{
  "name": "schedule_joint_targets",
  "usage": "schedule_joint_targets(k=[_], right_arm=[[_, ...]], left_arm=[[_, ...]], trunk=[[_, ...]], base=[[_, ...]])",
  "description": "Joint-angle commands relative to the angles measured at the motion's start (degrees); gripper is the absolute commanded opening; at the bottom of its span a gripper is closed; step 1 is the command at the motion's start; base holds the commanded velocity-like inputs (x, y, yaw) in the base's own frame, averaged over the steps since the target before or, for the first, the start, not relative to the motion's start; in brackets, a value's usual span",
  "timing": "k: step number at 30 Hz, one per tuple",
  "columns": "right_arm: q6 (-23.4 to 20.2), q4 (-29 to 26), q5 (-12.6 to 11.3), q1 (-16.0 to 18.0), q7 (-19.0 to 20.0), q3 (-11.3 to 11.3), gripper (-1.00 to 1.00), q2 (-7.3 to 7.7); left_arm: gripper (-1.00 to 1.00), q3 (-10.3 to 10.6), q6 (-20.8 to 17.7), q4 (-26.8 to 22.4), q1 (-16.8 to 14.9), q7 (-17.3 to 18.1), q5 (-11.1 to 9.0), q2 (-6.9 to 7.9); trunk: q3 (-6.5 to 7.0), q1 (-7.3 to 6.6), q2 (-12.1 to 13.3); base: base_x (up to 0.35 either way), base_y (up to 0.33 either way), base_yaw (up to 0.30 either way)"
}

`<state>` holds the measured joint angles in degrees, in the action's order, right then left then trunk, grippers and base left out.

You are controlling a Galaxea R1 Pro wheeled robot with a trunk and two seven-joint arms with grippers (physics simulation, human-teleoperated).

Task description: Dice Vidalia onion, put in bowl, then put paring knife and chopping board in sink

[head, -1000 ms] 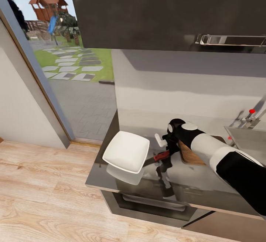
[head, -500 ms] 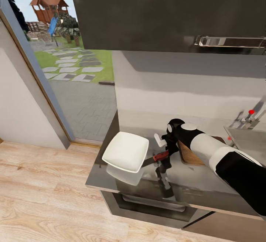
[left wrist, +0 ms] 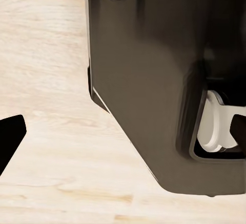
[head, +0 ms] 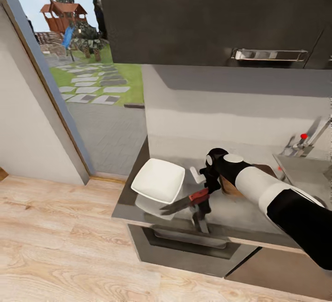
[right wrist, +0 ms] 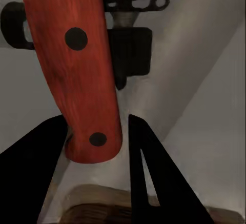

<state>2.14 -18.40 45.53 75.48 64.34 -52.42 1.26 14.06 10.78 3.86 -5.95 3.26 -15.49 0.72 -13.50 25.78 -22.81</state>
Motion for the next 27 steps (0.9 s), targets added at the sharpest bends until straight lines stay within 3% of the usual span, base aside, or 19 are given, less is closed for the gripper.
schedule_joint_targets(k=[1, 20, 27], right_arm=[[0.22, -0.14, 0.34, 0.02, 0.18, 0.03, -1.0, 0.03], [0.08, -0.16, 0.46, 0.02, 0.17, 0.01, -1.0, -0.42], [-2.15, -0.9, 0.43, 0.02, -1.21, 0.16, -1.0, -0.59]], left_arm=[[1.0, 0.4, 0.43, 0.27, -0.11, 0.34, -0.59, -0.02], [1.0, 0.42, 0.39, 0.27, -0.11, 0.34, -0.59, -0.02], [1.0, 0.4, 0.41, 0.27, -0.11, 0.34, -0.6, -0.02]], trunk=[[-0.04, 0.0, -0.11], [1.03, 0.0, -0.11], [1.41, 0.0, -0.11]], base=[[-0.286, 0.0, 0.0], [-0.287, 0.0, 0.0], [-0.103, 0.0, 0.0]])
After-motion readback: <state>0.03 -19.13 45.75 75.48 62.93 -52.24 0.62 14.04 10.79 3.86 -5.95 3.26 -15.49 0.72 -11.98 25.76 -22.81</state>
